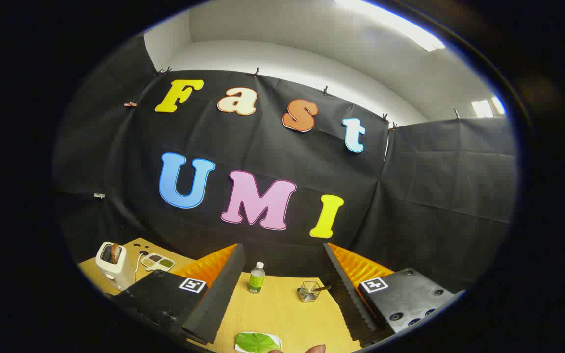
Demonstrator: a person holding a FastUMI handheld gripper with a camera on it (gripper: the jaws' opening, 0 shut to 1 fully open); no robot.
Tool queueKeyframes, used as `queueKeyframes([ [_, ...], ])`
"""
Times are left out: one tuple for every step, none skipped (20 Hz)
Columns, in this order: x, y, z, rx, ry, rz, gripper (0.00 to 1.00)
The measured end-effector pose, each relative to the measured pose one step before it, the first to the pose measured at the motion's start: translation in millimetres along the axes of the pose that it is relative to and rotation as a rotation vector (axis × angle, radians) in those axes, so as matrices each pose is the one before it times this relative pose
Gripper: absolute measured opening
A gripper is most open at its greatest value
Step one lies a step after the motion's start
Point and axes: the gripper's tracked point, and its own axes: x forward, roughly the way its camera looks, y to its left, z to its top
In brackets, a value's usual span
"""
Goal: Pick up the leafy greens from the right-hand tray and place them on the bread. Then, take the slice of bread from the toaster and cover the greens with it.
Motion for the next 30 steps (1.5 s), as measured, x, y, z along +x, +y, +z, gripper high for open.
queueKeyframes([
  [0.83, -0.71, 0.03, 0.00667, 0.0012, -0.00293, 0.98],
  [-0.37, -0.48, -1.25, 0.00331, -0.00029, -0.0018, 0.98],
  [-0.56, -0.1, 0.41, -0.00037, -0.00111, -0.00216, 0.98],
  [0.7, 0.19, -1.0, -0.00295, -0.00022, 0.00056, 0.98],
  [0.53, 0.83, -1.34, -0.00209, 0.00294, 0.00171, 0.98],
  [0.47, 1.94, -1.01, 0.0004, 0.00493, 0.00626, 0.98],
  [0.59, 1.14, 0.59, 0.00188, 0.00057, 0.00383, 0.98],
  [1.47, -0.6, 0.69, 0.00035, -0.00098, 0.00032, 0.98],
  [0.41, -0.76, 0.44, -0.00022, 0.00005, -0.00239, 0.98],
  [0.18, -0.28, -0.52, 0.00099, 0.00079, -0.00077, 0.98],
  [0.0, 0.26, -1.17, 0.00227, 0.00145, 0.00036, 0.98],
  [-0.79, -0.14, -1.6, 0.00026, 0.0032, 0.00083, 0.98],
  [0.46, -0.37, -1.35, -0.00096, 0.00343, 0.0006, 0.98],
  [0.14, -0.2, -1.39, -0.00131, 0.00427, 0.00009, 0.98],
  [0.13, -0.9, 0.06, 0.00021, 0.00061, -0.00112, 0.98],
  [0.25, -0.19, -0.5, 0.00056, 0.00295, -0.00065, 0.98],
  [0.14, -0.57, -1.19, 0.00038, 0.00362, -0.0006, 0.98],
  [-0.52, -0.08, -0.22, 0.00131, 0.00107, -0.00203, 0.98],
  [-0.11, -0.2, 0.02, 0.00125, 0.00167, 0.00013, 0.98],
  [-0.2, -0.43, -0.96, 0.00051, 0.00096, -0.00037, 0.98],
  [0.03, -0.22, -0.02, -0.00111, 0.0, -0.00017, 0.98],
  [-0.35, -0.21, -0.58, -0.00307, 0.00016, 0.00142, 0.98],
  [-0.19, 0.03, -2.02, -0.00461, 0.00606, 0.00213, 0.98],
  [0.39, 0.04, -5.74, -0.00406, 0.01303, 0.00275, 0.98],
  [0.32, 1.25, -6.3, -0.00406, 0.01949, 0.00556, 0.98],
  [0.21, 0.43, -6.38, -0.00227, 0.0171, 0.0027, 0.98],
  [0.56, 0.94, -9.27, -0.00311, 0.02447, 0.00823, 0.98],
  [1.2, 2.83, -9.4, -0.00368, 0.02593, 0.01329, 0.98],
  [1.74, 4.6, -13.24, -0.00459, 0.03061, 0.02091, 0.98],
  [1.56, 5.49, -12.38, -0.00171, 0.03202, 0.03417, 0.98],
])
